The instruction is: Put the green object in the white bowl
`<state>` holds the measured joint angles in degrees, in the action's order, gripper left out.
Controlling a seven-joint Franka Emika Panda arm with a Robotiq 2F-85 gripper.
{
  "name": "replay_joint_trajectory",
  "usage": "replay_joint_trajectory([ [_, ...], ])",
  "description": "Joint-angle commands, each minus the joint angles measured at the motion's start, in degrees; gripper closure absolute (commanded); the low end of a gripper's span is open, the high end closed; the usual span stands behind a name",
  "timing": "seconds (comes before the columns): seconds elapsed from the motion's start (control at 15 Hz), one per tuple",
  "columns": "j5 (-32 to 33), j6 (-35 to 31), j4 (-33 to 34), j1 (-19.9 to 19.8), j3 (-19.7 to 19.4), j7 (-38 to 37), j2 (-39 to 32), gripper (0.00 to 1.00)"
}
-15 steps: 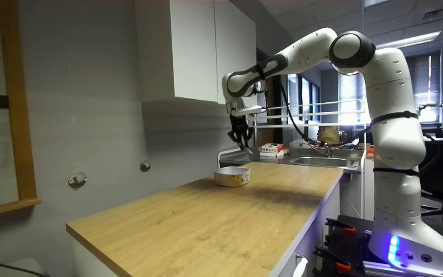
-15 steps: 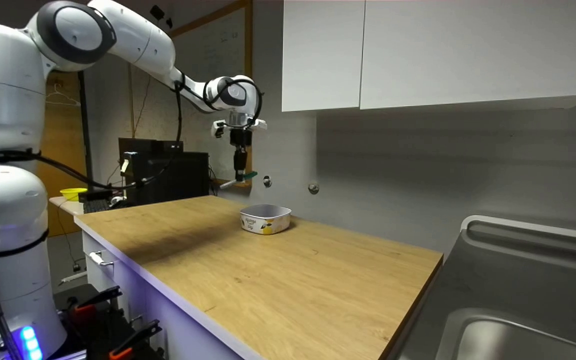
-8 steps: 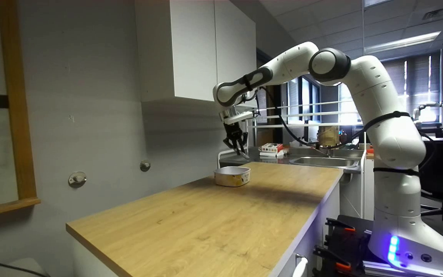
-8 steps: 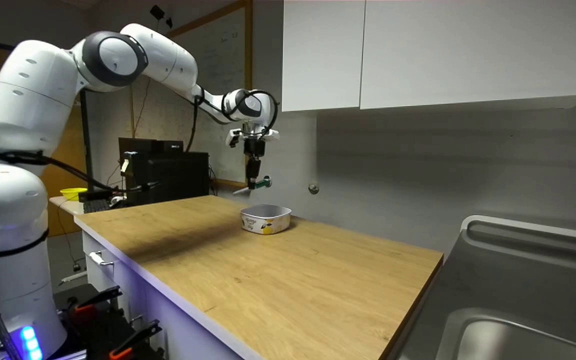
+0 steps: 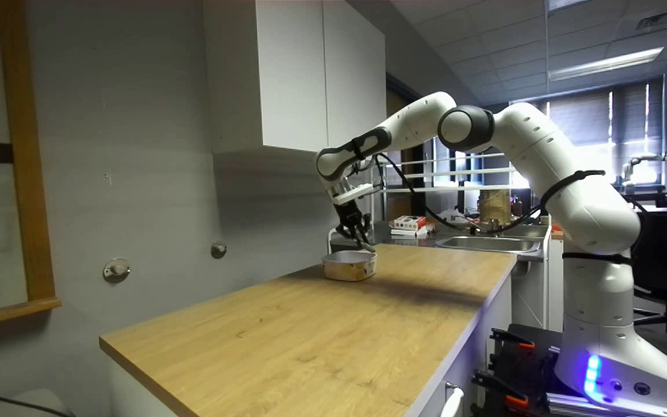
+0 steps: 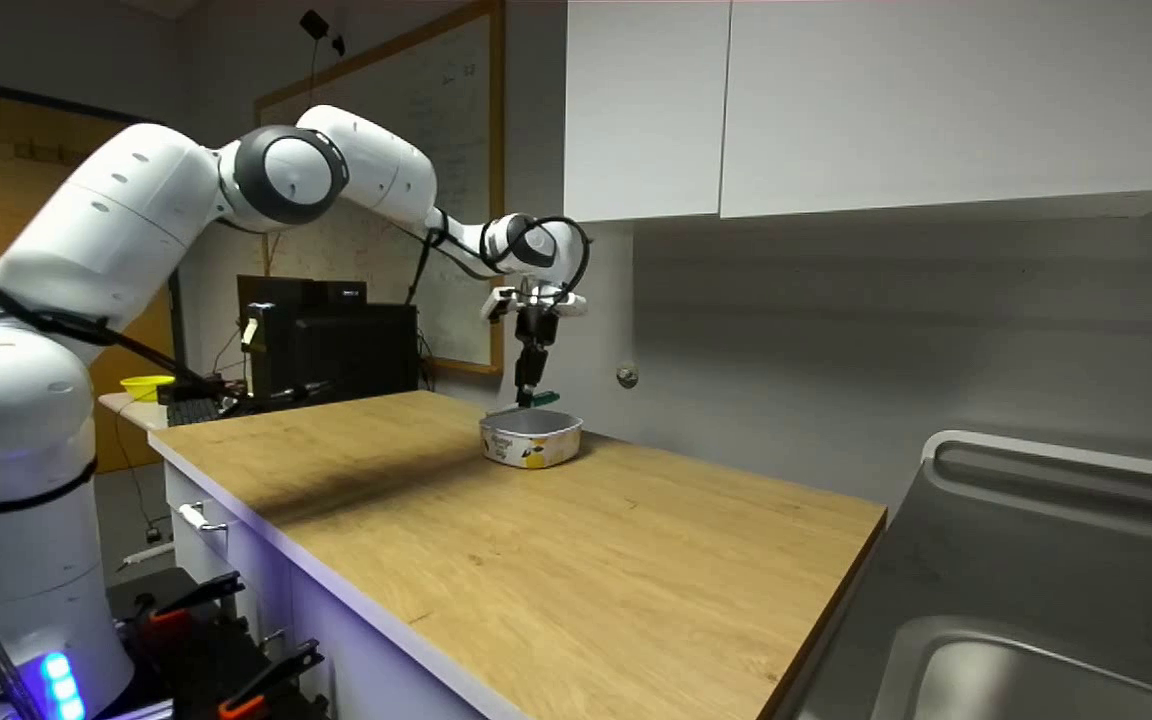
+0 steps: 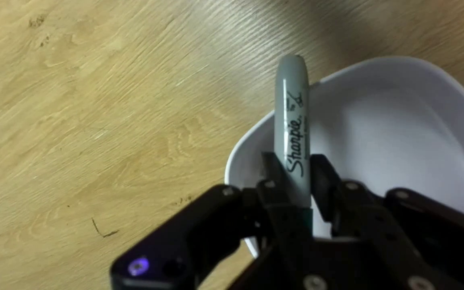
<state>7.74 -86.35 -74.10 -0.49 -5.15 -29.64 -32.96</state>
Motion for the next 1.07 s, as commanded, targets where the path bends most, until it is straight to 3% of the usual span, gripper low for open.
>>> replay_joint_trajectory([
  [0.0,-1.6,4.1,7.1,-0.8,-1.0,2.4,-5.8,0.87],
  [0.4,-1.5,8.0,11.3,-2.1,-2.2,3.6,-9.4,0.87],
  [1.0,-0.7,11.0,13.2,-1.4,-2.9,3.3,-9.1,0.87],
])
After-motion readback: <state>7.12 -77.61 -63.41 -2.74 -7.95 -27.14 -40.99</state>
